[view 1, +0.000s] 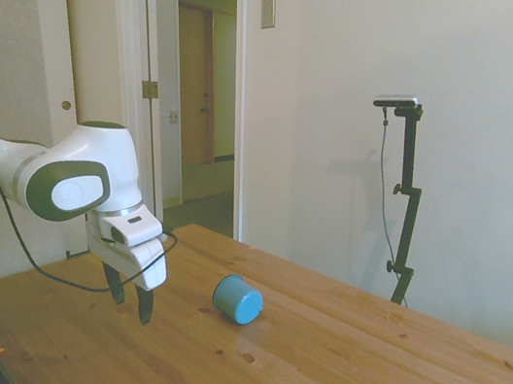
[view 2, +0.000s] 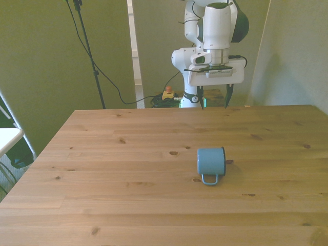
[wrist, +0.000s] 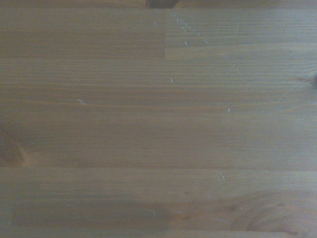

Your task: Flip the mug upright

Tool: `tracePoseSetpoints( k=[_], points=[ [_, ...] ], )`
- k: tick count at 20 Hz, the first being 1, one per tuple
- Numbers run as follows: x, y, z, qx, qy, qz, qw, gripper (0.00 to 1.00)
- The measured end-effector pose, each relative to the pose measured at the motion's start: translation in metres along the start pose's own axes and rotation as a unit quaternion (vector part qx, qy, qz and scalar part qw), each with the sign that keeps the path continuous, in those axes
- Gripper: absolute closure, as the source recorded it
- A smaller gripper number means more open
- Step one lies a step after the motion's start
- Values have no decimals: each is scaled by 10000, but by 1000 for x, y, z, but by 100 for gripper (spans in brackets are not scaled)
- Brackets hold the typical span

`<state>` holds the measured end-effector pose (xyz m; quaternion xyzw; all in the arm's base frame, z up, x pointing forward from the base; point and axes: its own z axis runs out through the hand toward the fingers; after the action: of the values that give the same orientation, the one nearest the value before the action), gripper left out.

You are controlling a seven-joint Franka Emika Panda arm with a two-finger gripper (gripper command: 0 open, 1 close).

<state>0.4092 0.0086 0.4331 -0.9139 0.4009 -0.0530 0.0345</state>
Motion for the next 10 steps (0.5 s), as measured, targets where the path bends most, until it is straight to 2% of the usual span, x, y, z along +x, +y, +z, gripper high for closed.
tracePoseSetpoints(
  k=[4, 7, 10],
  points=[
    [4, -9, -7, -9, 129, -115, 9998, 0],
    [14, -49, -26, -49, 364, -61, 9993, 0],
    [32, -92, -32, -367, 598, 176, 9974, 0]
  ],
)
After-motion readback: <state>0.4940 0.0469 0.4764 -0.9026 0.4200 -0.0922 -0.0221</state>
